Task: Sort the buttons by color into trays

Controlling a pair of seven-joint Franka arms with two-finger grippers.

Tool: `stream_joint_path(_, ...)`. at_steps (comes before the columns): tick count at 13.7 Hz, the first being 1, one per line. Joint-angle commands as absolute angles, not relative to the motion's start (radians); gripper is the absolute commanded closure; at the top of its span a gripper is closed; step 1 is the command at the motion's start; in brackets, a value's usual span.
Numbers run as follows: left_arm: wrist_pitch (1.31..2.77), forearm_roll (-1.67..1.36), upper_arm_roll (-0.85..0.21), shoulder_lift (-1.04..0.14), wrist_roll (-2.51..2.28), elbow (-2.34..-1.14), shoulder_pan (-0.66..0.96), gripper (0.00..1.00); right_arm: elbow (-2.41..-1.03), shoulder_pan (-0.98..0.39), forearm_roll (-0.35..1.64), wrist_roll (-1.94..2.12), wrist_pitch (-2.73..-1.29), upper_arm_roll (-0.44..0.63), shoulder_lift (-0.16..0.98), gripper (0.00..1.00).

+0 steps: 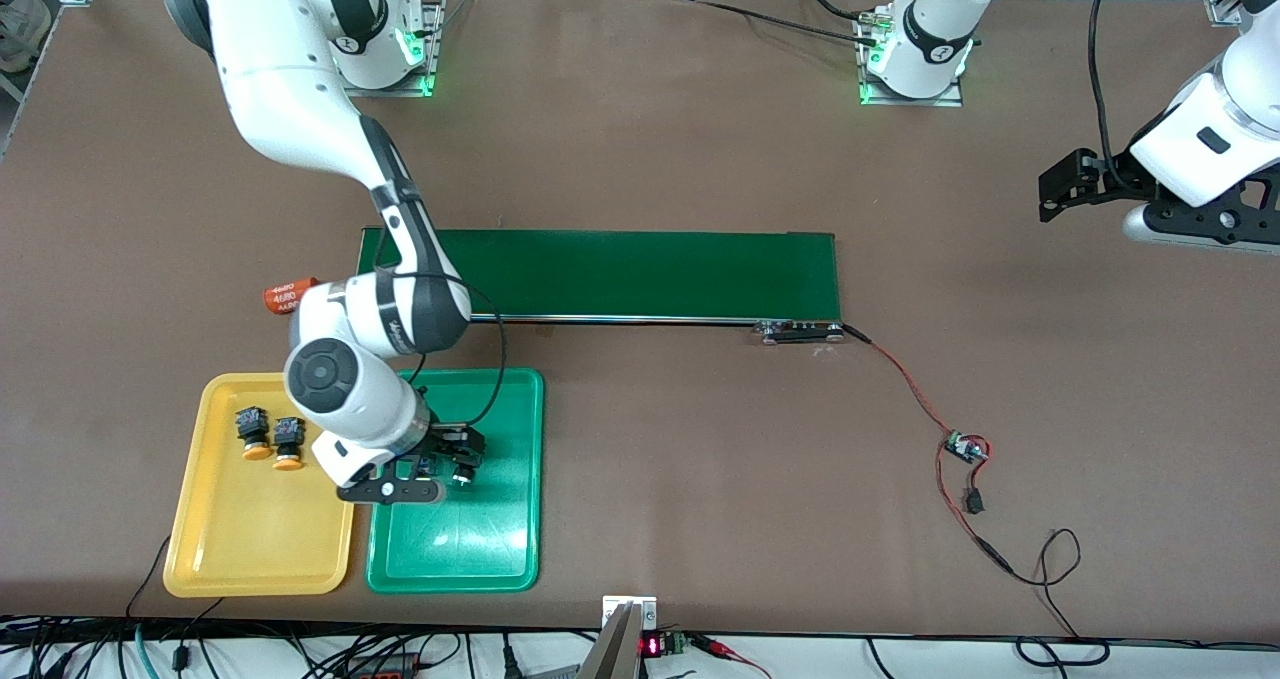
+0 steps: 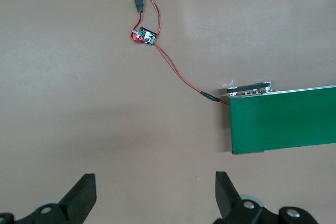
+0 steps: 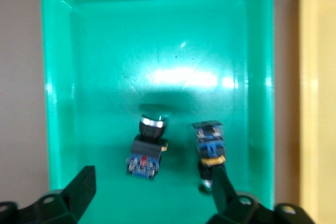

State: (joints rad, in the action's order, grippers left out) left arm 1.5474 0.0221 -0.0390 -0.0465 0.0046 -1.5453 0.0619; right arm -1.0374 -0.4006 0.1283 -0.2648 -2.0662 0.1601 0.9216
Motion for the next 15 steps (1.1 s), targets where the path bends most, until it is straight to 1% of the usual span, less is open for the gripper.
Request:
stream_joint_path(1, 1.528, 0.015, -0.04, -0.046, 0.009, -1.528, 0.06, 0.0, -1.054, -0.382, 0.127, -0.264, -1.967, 0.156, 0.826, 0.0)
stream_joint_path(6, 1.528, 0.015, -0.04, -0.046, 0.009, -1.528, 0.06, 0.0, -1.054, -0.328, 0.117, -0.256, -1.735, 0.158, 0.697, 0.0)
stream_joint_path(10, 1.528, 0.015, -0.04, -0.046, 0.009, -1.528, 0.06, 0.0, -1.055, -0.299, 0.112, -0.253, -1.697, 0.195, 0.64, 0.0)
stream_joint_path(12, 1.528, 0.015, -0.04, -0.046, 0.009, -1.528, 0.06, 0.0, -1.061, -0.266, 0.114, -0.229, -1.637, 0.222, 0.598, 0.0)
stream_joint_path(13, 1.528, 0.015, -0.04, -0.046, 0.009, -1.528, 0.06, 0.0, -1.095, -0.23, 0.112, -0.201, -1.603, 0.222, 0.556, 0.0)
stream_joint_path(15, 1.528, 0.015, -0.04, -0.046, 0.009, -1.528, 0.06, 0.0, -1.252, -0.158, 0.109, -0.102, -1.611, 0.221, 0.424, 0.0)
